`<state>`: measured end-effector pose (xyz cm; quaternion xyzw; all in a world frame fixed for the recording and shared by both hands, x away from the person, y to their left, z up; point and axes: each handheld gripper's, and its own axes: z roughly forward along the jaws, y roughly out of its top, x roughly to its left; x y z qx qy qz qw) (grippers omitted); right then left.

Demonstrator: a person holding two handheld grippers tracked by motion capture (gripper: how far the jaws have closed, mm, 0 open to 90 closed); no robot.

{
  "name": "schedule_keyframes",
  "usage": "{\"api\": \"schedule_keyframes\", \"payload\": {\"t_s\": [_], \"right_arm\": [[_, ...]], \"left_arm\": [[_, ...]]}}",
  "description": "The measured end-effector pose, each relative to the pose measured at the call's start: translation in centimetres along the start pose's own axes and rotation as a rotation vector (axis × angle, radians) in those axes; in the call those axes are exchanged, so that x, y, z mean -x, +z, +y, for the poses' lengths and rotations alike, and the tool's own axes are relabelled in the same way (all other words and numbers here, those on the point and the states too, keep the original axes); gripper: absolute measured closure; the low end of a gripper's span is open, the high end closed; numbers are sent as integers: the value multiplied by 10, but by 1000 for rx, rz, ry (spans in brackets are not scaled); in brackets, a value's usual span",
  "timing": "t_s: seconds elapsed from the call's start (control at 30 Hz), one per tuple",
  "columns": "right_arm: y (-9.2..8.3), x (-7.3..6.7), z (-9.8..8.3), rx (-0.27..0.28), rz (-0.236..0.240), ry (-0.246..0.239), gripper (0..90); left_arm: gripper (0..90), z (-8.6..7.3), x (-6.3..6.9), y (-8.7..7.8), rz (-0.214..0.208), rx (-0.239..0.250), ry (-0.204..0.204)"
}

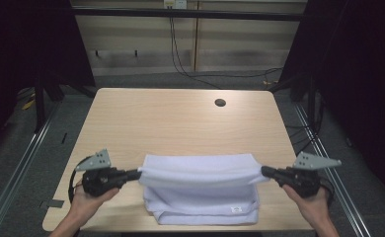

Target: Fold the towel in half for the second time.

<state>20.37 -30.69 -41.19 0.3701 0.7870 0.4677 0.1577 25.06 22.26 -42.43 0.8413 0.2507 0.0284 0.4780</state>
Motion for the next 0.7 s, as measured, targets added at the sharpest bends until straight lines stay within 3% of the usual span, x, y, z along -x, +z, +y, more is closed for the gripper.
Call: {"api": "schedule_keyframes", "payload": {"t_s": [0.03, 0.13, 0.2, 0.27, 0.33, 0.43, 0.47, 0.5, 0.53, 0.6, 0.63, 0.7], "right_arm": [[-2, -8, -12, -31, 11, 3, 885], [-1, -19, -33, -99, 40, -3, 870], [1, -24, -50, -142, 60, 29, 834], [3, -26, -62, -180, 62, 43, 718], [-3, -23, -65, -151, 17, 73, 632], [-14, -8, -58, -25, -69, 131, 552], [-15, -4, -56, 6, -89, 147, 536], [-15, 1, -56, 41, -130, 167, 508], [-14, 4, -55, 56, -138, 183, 499], [-12, 10, -57, 92, -153, 189, 474], [-10, 13, -58, 89, -177, 190, 452], [-9, 17, -63, 92, -174, 221, 433]], "left_arm": [[888, -3, 1, 1, -7, -15, 2], [885, -21, 5, 8, -82, -104, -23], [873, -29, 8, 12, -112, -160, -19], [791, -38, 8, 10, -127, -154, -41], [677, -41, 0, 4, -119, -85, -86], [611, -42, -19, 0, -31, 52, -167], [569, -42, -26, 1, 13, 77, -189], [537, -42, -30, 1, 46, 72, -197], [511, -41, -36, 0, 67, 83, -225], [470, -43, -40, -2, 92, 113, -243], [447, -44, -40, -3, 110, 118, -241], [412, -44, -38, -3, 167, 111, -213]]}}
